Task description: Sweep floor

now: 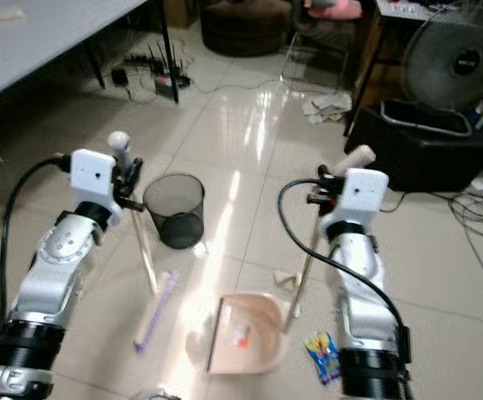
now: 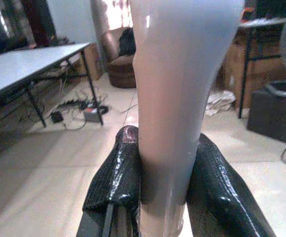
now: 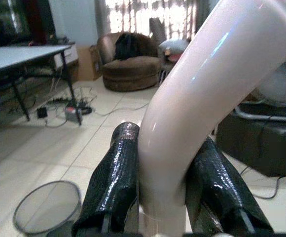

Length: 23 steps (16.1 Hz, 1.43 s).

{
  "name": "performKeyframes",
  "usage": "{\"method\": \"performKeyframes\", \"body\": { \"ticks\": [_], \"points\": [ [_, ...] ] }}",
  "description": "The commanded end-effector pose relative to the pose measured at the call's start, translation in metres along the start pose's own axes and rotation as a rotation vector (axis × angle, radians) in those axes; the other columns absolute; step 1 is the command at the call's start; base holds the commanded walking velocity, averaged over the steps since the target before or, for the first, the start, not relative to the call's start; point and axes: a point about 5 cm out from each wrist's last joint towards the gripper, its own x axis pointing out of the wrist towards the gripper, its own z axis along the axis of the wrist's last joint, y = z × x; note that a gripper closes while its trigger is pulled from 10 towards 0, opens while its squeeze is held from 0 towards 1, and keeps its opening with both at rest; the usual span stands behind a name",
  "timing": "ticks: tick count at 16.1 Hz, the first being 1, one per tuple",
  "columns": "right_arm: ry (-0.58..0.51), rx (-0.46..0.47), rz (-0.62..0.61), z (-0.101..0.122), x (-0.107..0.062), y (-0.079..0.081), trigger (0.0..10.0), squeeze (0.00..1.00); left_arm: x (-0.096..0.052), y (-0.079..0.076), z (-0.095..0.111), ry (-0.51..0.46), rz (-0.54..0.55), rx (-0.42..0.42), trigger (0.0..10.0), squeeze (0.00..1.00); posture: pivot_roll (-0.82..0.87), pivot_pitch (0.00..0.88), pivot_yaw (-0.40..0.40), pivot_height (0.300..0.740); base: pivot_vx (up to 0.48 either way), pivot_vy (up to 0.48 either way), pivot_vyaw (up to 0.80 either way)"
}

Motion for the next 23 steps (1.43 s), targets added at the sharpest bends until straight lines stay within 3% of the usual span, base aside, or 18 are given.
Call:
{"method": "performKeyframes", "body": {
  "ticks": [1, 5, 8, 10, 16, 20, 23],
  "points": [
    [-0.049, 0.023, 0.010, 0.012, 0.003, 0.001, 10.0, 0.00, 0.005, -0.002, 0.014, -0.058, -0.003, 0.021, 10.0, 0.00, 0.04, 0.083, 0.002, 0.740, 0.322, 0.000, 0.00],
    [-0.025, 0.004, 0.036, 0.007, -0.002, 0.002, 10.0, 0.00, -0.002, -0.002, 0.009, -0.038, -0.002, 0.021, 10.0, 0.00, 0.04, 0.091, 0.005, 0.740, 0.322, 0.000, 0.00],
    [-0.029, -0.005, 0.042, 0.009, -0.001, 0.003, 10.0, 0.00, -0.001, -0.003, 0.010, -0.041, -0.010, 0.023, 10.0, 0.00, 0.04, 0.085, 0.014, 0.740, 0.322, 0.000, 0.52],
    [-0.019, 0.035, 0.012, 0.006, -0.003, -0.001, 10.0, 0.00, -0.001, -0.003, 0.009, -0.042, -0.016, 0.028, 10.0, 0.00, 0.04, 0.073, 0.016, 0.740, 0.322, 0.000, 0.00],
    [-0.021, 0.023, 0.022, 0.005, -0.006, 0.001, 10.0, 0.00, 0.002, -0.004, 0.011, -0.045, -0.034, 0.033, 10.0, 0.00, 0.03, 0.066, 0.024, 0.740, 0.321, 0.000, 0.00],
    [-0.018, 0.043, 0.010, 0.006, -0.004, -0.003, 10.0, 0.00, 0.006, -0.007, 0.012, -0.052, -0.045, 0.031, 10.0, 0.00, 0.02, 0.062, 0.034, 0.740, 0.324, 0.000, -0.72],
    [-0.008, 0.034, -0.010, 0.003, -0.005, -0.007, 10.0, 0.00, 0.009, -0.005, 0.013, -0.055, -0.047, 0.036, 10.0, 0.00, 0.02, 0.056, 0.031, 0.740, 0.321, 0.000, 0.00]
  ]
}}
